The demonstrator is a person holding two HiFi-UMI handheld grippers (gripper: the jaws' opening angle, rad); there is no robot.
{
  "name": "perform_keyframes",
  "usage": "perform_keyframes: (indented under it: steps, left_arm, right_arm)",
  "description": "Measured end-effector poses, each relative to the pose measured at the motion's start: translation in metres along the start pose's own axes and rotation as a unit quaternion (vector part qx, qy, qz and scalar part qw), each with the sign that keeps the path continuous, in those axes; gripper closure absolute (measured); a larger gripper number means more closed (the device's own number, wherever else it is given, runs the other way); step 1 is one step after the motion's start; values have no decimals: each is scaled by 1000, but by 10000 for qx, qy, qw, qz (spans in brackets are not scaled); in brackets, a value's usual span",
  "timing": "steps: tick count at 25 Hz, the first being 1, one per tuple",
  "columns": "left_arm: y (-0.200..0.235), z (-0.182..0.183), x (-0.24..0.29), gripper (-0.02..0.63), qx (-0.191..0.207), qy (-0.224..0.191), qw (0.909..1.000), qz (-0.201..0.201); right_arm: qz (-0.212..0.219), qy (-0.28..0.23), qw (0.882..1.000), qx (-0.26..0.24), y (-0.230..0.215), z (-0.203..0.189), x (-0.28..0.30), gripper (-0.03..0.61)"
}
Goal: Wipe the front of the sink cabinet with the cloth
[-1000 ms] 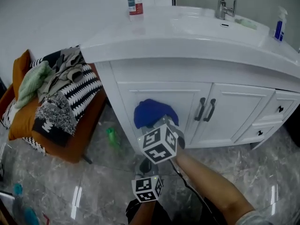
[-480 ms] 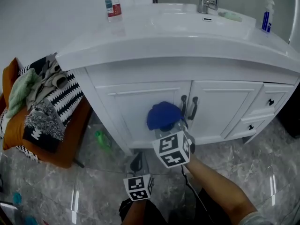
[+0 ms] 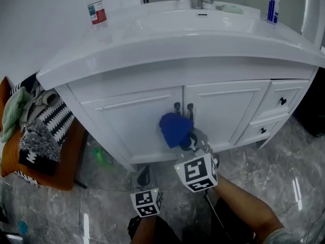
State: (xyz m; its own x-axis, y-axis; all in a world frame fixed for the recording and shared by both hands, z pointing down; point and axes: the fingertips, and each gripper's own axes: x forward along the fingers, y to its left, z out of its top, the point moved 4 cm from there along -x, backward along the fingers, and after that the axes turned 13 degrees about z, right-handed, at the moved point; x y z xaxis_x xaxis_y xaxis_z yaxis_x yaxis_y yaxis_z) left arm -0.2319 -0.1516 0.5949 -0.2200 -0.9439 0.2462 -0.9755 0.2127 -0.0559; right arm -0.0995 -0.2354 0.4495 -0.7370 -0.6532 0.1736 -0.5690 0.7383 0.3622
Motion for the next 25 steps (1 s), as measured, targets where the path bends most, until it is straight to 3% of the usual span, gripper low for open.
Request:
perform_keyframes:
  steps: [8, 10, 13, 18, 25]
  left_arm:
    - [-11, -3, 4, 603, 111, 52, 9999, -55]
    - [-15, -2, 6, 603, 108, 57, 9999, -75]
    - [-22, -1, 6, 603, 184, 28, 9997, -140]
    - [-36, -3, 7, 603, 208, 67, 9996, -193]
    - [-42, -9, 10, 603, 429, 89, 9987, -266]
  right_arm:
    - [-287, -446, 9977, 428, -37, -16, -42, 503]
    - [-255, -529, 9954, 763, -46, -20, -44, 502]
    - [-627, -303, 9867, 1471, -71, -43, -49, 503]
    - [-562, 86, 9939, 942, -82, -53, -42, 502]
    - [-1168, 315, 9880, 956, -134, -83, -90, 499]
